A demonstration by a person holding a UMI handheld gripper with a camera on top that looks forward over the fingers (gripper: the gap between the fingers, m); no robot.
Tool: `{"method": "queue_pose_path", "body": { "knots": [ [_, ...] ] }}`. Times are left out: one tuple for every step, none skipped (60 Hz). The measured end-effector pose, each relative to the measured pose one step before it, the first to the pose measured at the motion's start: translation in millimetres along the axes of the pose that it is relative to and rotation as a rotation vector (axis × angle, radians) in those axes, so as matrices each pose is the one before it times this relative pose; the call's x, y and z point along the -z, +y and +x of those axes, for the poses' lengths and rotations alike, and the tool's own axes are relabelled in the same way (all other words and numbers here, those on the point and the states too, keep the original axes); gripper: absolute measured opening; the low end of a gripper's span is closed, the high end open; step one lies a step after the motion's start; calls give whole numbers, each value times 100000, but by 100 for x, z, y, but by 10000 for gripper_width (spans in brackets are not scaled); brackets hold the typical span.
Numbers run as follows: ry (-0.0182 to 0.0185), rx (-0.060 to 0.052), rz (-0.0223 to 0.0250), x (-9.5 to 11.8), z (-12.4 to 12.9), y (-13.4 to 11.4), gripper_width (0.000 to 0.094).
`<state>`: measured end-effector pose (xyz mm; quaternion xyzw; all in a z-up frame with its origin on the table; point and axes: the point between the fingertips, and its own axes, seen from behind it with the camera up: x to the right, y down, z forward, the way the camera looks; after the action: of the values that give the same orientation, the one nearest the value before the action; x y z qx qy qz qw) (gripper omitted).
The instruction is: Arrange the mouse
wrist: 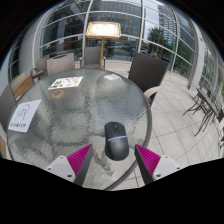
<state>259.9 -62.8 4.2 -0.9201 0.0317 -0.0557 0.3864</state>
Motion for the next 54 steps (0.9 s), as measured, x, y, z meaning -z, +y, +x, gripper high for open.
{"method": "queue_pose_path", "body": {
  "knots": [
    [-632, 278, -34, -654, -91, -116, 837],
    [-631, 319, -152, -467, 175, -304, 833],
    [-609, 331, -181, -431, 52, -293, 828],
    [-546, 321, -63, -409, 38, -274, 829],
    [-448, 270, 47, -367, 87, -256, 825],
    [-297, 143, 77, -335, 62, -250, 819],
    [-179, 56, 34, -290, 87, -227, 807],
    [-133, -14, -48, -269, 64, -201, 789],
    [-199, -75, -95, -267, 56, -169, 768],
    [-399, -141, 5, -407, -12, -31, 749],
    [-284, -249, -130, -505, -352, -27, 729],
    [-175, -230, -358, -249, -28, -53, 710],
    [-192, -254, -512, -243, -47, 16, 691],
    [-184, -77, -657, -293, -49, 66, 671],
    [-969, 49, -502, -65, -245, -1, 649],
    [-705, -677, 1046, -138, 34, -194, 619],
    [290, -144, -210, 58, 54, -45, 604],
    [-481, -253, -23, -68, -168, -69, 582],
    [-313, -322, -69, -30, -127, -73, 550],
    [-408, -469, -194, -51, -105, -38, 509],
    [-232, -415, -430, -39, -107, 6, 468],
    [45, -234, -443, -15, -21, 49, 468],
    [491, 119, 148, 122, 193, 53, 455],
    [465, 206, -174, -204, -29, 150, 443],
    [534, 99, -287, 8, 18, 56, 432],
    [439, 2, -371, 40, 7, 39, 413],
    [527, -310, -436, 19, 36, 22, 406],
    [298, -134, -442, 15, 113, -71, 379],
    [376, -153, -586, 69, -81, 121, 367],
    [88, 23, -497, 32, -33, -11, 329],
    [260, -17, -308, -51, 0, -39, 327],
    [119, 79, -900, 28, -31, 111, 302],
    [330, -166, 28, 70, 94, -35, 300],
    [193, -57, -865, 25, -31, 145, 299],
    [299, 114, 92, 34, 7, -129, 256],
    [605, -342, -187, 74, 41, -43, 254],
    [649, -663, -638, 83, 14, 74, 254],
    [288, -327, -598, 82, 15, -41, 255],
    [122, -77, -781, 162, -76, 13, 254],
    [-301, -41, -1367, 219, -153, 93, 254],
    [-460, -521, -1180, 385, -279, 16, 254],
    [-86, -1106, -223, 480, -278, -290, 255],
    [179, -1138, 764, 694, -181, -409, 255],
    [353, -799, 1064, 690, -210, -668, 255],
    [438, 10, 1204, 749, -340, -701, 254],
    [334, 499, 1199, 772, -379, -831, 255],
    [391, 463, 1594, 795, -435, -1003, 256],
    [402, 81, 1027, 576, -180, -1876, 255],
    [393, 199, 2465, 880, -812, -638, 256],
    [222, 149, 2006, 838, -709, -1162, 256],
    [-23, -64, 2061, 810, -799, -1269, 256],
    [-180, -354, 2087, 750, -951, -1306, 255],
    [-252, -471, 1781, 636, -716, -1893, 256],
    [-280, -119, 2048, 501, -831, -1727, 257]
  ]
}}
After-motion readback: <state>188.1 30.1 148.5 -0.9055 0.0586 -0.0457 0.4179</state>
